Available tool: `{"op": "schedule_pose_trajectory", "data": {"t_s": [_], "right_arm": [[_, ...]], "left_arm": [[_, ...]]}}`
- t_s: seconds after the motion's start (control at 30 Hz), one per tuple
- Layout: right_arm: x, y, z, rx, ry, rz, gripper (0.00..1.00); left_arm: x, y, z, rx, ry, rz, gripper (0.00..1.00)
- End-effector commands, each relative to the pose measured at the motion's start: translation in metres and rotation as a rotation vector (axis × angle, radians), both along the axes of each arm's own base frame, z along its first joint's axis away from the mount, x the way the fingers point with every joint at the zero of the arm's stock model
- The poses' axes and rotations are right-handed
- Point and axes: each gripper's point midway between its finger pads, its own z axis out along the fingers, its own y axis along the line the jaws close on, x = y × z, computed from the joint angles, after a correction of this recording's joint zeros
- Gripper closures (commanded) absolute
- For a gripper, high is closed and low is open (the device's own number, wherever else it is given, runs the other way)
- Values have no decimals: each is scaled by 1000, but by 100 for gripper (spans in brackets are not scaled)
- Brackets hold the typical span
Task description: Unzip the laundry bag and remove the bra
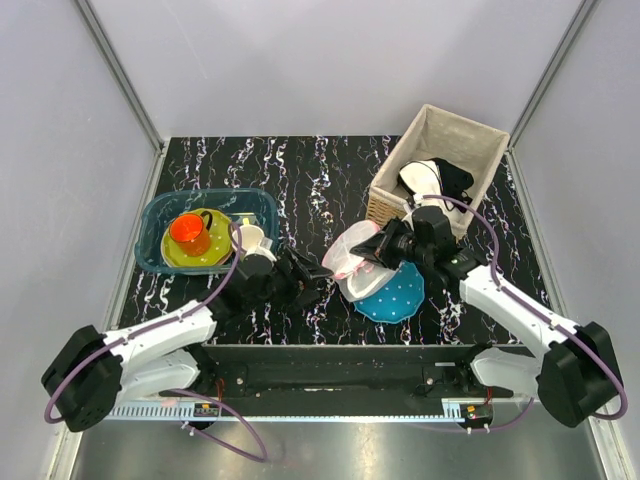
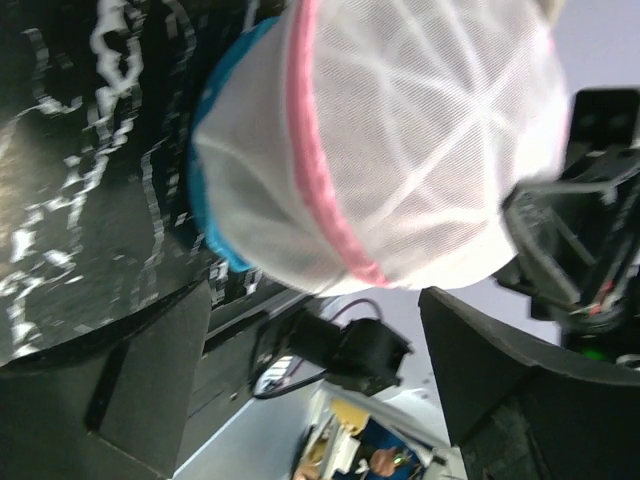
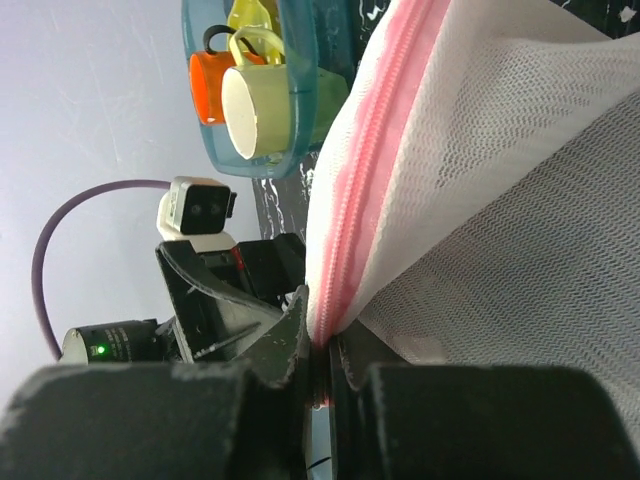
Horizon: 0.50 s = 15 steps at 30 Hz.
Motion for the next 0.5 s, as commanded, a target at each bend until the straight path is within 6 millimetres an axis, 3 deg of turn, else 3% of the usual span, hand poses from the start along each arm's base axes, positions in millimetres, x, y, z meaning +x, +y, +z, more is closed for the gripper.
{"op": "schedule_pose_trajectory", "data": {"t_s": [0.0, 0.37, 0.47], "right_arm": [[-3, -4, 16, 25, -53, -18, 100], [-11, -12, 4, -8, -34, -28, 100], [-13, -16, 5, -14, -36, -40, 100]], "left_arm": [[32, -16, 66, -252, -116, 114, 14], [57, -48, 77, -339, -106, 102, 24], [60, -55, 76, -338, -92, 85, 33]]}}
